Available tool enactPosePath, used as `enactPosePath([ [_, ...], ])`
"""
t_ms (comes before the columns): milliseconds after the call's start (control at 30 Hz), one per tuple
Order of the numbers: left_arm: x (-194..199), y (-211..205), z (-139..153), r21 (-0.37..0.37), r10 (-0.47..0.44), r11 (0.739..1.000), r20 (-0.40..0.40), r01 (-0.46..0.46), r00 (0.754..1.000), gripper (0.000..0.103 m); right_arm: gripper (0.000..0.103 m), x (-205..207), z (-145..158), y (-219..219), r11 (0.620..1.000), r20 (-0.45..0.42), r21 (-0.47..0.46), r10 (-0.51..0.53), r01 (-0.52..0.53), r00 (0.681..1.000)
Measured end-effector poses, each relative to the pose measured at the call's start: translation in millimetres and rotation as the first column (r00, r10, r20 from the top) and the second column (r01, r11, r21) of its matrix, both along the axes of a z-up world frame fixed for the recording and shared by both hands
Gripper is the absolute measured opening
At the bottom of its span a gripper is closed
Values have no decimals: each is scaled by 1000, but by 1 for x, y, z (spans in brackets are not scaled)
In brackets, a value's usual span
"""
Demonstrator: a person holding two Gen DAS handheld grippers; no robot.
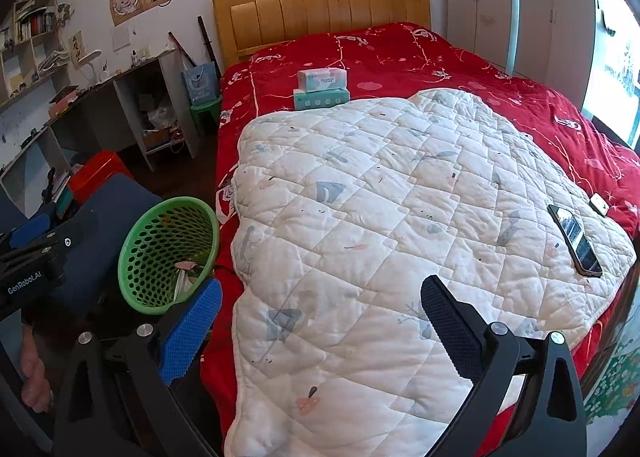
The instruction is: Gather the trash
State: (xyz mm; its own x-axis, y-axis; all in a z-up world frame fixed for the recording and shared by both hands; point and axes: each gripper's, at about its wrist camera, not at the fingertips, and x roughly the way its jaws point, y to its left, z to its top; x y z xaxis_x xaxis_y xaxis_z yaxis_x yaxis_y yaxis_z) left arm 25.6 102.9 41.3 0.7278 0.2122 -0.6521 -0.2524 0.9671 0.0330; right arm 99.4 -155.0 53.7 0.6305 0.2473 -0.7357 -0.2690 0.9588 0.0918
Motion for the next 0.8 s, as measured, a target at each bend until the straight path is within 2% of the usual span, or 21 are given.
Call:
enactPosePath([
  [800, 2, -5, -1, 5, 1, 1000, -3, -1, 1000, 98, 96, -1, -1, -6, 1000, 4, -5, -24, 24, 1000],
])
